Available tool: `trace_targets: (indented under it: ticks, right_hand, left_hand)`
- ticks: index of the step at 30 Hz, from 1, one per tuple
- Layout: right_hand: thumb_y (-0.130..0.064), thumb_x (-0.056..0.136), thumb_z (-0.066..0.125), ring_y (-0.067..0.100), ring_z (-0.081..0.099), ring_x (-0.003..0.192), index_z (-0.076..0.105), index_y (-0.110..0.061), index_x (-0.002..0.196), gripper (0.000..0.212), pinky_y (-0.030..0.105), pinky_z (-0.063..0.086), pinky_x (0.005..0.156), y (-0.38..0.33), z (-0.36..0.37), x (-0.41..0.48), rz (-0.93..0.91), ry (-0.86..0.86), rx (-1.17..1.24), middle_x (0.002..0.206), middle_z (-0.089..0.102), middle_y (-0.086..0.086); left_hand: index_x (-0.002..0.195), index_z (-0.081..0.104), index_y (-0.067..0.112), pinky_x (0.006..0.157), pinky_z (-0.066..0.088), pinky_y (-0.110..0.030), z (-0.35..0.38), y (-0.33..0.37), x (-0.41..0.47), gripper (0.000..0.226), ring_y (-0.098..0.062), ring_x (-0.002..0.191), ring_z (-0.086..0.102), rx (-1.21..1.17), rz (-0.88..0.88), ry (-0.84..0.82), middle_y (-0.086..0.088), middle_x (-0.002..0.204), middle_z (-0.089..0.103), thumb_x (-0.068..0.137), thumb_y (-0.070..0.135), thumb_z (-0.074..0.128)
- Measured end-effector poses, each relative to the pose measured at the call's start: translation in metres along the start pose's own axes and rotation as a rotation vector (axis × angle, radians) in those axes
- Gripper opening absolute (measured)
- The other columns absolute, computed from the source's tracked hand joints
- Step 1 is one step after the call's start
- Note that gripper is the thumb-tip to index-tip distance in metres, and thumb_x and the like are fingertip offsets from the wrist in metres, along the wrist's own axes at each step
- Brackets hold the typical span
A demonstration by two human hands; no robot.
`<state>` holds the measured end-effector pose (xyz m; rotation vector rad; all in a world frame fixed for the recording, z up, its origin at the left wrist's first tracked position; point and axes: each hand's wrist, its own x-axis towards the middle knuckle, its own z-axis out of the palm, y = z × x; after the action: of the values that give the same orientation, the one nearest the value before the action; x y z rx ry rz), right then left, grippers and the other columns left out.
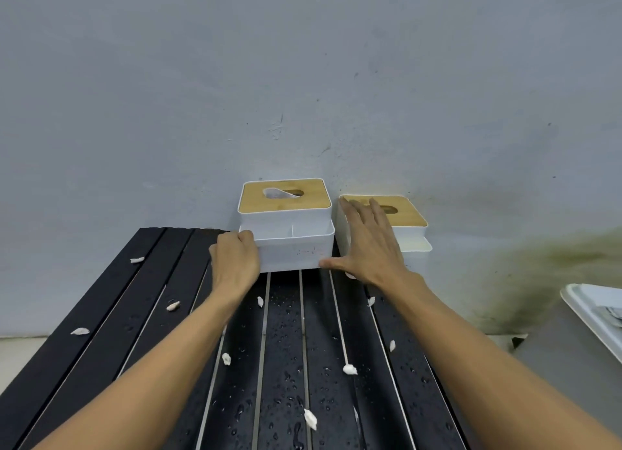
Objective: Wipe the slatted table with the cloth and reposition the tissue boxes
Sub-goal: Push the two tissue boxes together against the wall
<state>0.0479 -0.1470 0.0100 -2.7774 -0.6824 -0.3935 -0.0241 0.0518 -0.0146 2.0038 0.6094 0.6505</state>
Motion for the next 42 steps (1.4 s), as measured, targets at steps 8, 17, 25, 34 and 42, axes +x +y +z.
trace_targets:
  ticks: [8, 17, 25, 34, 42]
  right_hand:
    - [-0.058, 0.069, 0.083, 0.028, 0.010, 0.153, 0.006, -0.025, 0.160, 0.124, 0.042, 0.012, 0.125, 0.026, 0.010, -0.003, -0.075, 0.032, 0.037, 0.164, 0.022, 0.000]
    - [-0.060, 0.072, 0.079, 0.032, 0.006, 0.153, 0.015, -0.026, 0.159, 0.114, 0.046, 0.000, 0.125, 0.031, 0.020, -0.006, -0.126, 0.005, -0.086, 0.164, 0.020, 0.000]
    - [-0.058, 0.073, 0.079, 0.032, 0.006, 0.154, 0.016, -0.022, 0.159, 0.112, 0.045, 0.000, 0.125, 0.032, 0.025, -0.005, -0.143, 0.020, -0.137, 0.165, 0.020, -0.003]
    - [-0.054, 0.075, 0.079, 0.033, 0.012, 0.152, 0.020, -0.019, 0.158, 0.108, 0.046, 0.003, 0.125, 0.029, 0.025, -0.003, -0.129, 0.038, -0.148, 0.163, 0.024, -0.001]
    - [-0.056, 0.075, 0.078, 0.034, 0.013, 0.152, 0.019, -0.018, 0.158, 0.108, 0.048, 0.004, 0.124, 0.027, 0.026, -0.005, -0.115, 0.021, -0.175, 0.163, 0.024, 0.001]
  left_hand:
    - [0.058, 0.028, 0.015, 0.061, 0.022, -0.030, 0.023, 0.006, -0.011, 0.042, -0.024, 0.083, 0.035, 0.009, 0.010, -0.019, -0.003, 0.063, 0.036, 0.099, 0.013, 0.029]
    - [0.059, 0.028, 0.014, 0.054, 0.026, -0.025, 0.029, 0.002, -0.014, 0.040, -0.012, 0.061, 0.030, 0.037, 0.041, -0.030, -0.003, 0.062, 0.037, 0.098, 0.011, 0.030]
    - [0.058, 0.029, 0.014, 0.053, 0.023, -0.033, 0.036, -0.007, -0.016, 0.039, -0.024, 0.081, 0.037, 0.000, -0.010, -0.057, -0.004, 0.063, 0.039, 0.097, 0.012, 0.030]
    - [0.059, 0.030, 0.014, 0.052, 0.023, -0.034, 0.035, -0.005, -0.011, 0.038, -0.023, 0.079, 0.036, -0.010, -0.021, -0.083, -0.002, 0.064, 0.039, 0.097, 0.013, 0.029]
    - [0.068, 0.033, 0.013, 0.055, 0.024, -0.034, 0.028, -0.003, -0.012, 0.032, -0.016, 0.063, 0.034, -0.043, -0.051, -0.141, -0.003, 0.069, 0.040, 0.099, 0.018, 0.029]
